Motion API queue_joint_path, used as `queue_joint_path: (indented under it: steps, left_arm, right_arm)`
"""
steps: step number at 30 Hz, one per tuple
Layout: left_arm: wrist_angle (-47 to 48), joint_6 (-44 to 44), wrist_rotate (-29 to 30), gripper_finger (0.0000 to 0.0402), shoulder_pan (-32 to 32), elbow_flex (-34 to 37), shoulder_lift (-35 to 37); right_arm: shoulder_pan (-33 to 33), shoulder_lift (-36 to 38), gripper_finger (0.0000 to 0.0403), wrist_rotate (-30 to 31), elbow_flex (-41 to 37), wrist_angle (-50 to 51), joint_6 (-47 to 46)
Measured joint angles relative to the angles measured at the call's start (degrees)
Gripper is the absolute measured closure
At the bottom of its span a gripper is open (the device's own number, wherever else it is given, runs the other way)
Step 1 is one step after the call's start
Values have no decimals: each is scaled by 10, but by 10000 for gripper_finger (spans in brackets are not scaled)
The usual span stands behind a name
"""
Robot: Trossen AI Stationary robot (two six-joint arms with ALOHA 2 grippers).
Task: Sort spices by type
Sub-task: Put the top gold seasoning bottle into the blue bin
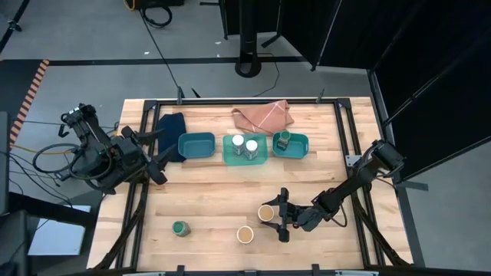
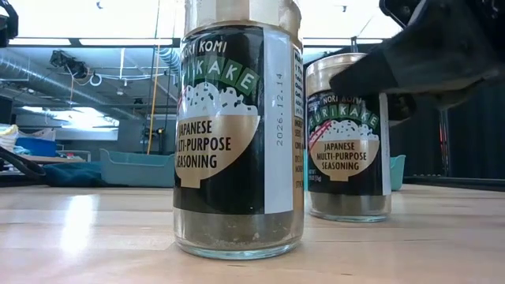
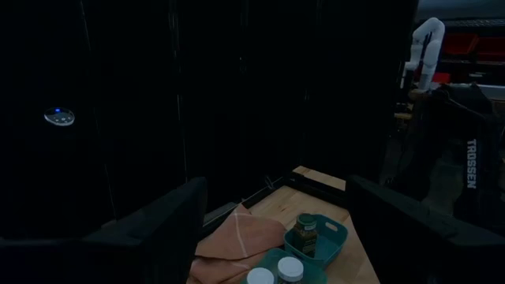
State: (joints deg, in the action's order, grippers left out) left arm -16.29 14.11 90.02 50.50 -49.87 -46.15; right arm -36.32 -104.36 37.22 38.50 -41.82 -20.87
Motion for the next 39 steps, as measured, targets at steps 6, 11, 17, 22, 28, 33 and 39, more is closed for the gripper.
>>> queue_joint_path:
  steps: [6,11,17,22,28,33,39]
  left_arm:
    - [5,-13,0,94,0,0,0]
    - [19,-28,0,94,0,0,0]
    - [21,-28,0,94,0,0,0]
    - [21,-29,0,94,0,0,0]
    - [21,-29,0,94,0,0,0]
    - [24,-29,0,94,0,0,0]
    - [26,-29,0,94,0,0,0]
  right_arm:
    - [8,-5,88,0,0,-15,0]
    - [9,-5,92,2,0,-16,1]
    - [9,-5,96,4,0,-22,-1]
    - [13,-5,117,7,0,-23,-5]
    - [23,-5,117,9,0,-22,-66]
    - [32,-5,117,9,1,-25,-79]
    - [61,-5,117,8,21,-16,-64]
